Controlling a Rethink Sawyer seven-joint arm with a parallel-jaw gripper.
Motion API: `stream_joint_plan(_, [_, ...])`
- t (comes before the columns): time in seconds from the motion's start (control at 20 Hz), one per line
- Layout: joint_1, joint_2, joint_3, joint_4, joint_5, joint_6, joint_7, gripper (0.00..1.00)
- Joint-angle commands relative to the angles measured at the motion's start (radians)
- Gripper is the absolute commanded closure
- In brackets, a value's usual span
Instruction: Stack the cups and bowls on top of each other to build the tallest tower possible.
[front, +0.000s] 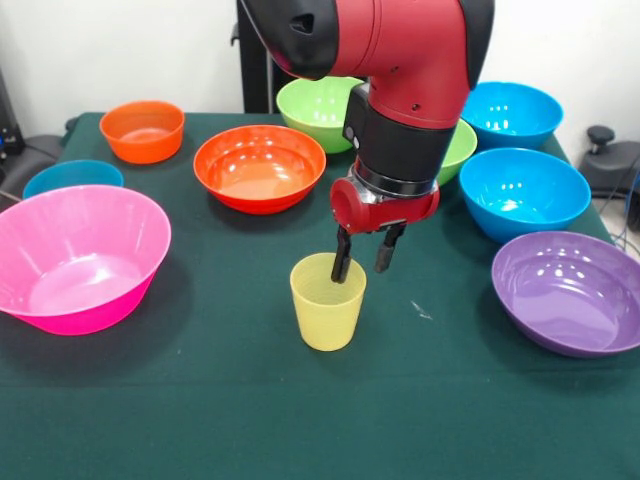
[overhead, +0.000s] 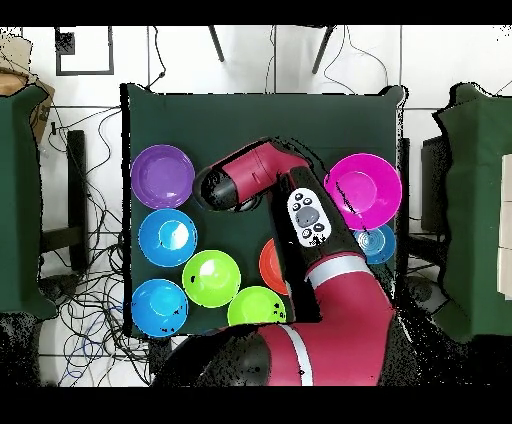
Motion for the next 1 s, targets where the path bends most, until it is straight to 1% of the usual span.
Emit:
stream_joint_plan(0.05, [0.007,0.002,-0.009,-0.012,-0.050,0.059,-0.183,0.00])
stream_joint_plan(0.3, [0.006,-0.020,-0.010,0.009,-0.036,0.066,-0.172,0.00])
stream_joint_plan(0.5, [0.002,-0.065,-0.005,0.039,-0.001,0.096,-0.166,0.00])
stream_joint_plan(0.7, [-0.003,-0.093,-0.003,0.061,0.013,0.106,-0.165,0.00])
stream_joint_plan(1.0, [-0.023,-0.137,-0.003,0.131,0.046,0.087,-0.131,0.00])
